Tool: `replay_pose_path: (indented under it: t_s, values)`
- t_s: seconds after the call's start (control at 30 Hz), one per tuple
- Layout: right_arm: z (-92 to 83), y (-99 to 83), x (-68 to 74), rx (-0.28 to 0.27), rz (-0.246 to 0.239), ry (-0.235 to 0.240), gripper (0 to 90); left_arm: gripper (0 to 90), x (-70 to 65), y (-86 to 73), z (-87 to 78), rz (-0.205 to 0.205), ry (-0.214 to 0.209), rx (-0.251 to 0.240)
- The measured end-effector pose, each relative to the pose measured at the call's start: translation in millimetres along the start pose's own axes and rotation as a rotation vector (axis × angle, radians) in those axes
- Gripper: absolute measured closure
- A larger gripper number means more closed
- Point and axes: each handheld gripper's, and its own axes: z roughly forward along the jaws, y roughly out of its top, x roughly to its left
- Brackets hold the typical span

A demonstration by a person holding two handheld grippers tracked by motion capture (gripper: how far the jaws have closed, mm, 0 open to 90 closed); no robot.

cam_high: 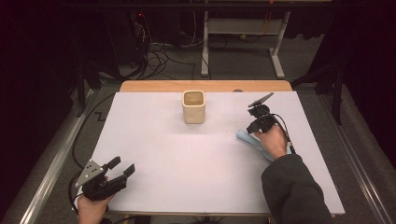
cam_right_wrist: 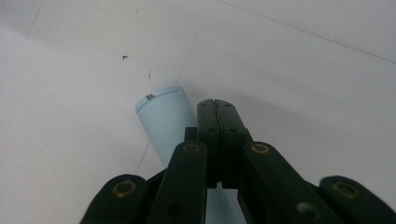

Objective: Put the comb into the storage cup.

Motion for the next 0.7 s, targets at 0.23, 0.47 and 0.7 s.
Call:
replay_pose_path:
  t_s: [0.23,0.47,0.7]
  values:
    - [-3.3,-4.5,6.2,-0.011,-0.018,0.011,90.0,33.9,0.0,0.1,0.3,0.001,-0.004,0.001]
    - [-4.8,-8.6,10.7,-0.013,-0.045,0.003,90.0,33.9,-0.3,0.0,0.4,0.001,-0.002,0.002]
    - [-5.7,-11.9,9.1,-0.008,-0.043,-0.004,90.0,33.9,-0.3,0.1,0.6,0.000,-0.003,0.003]
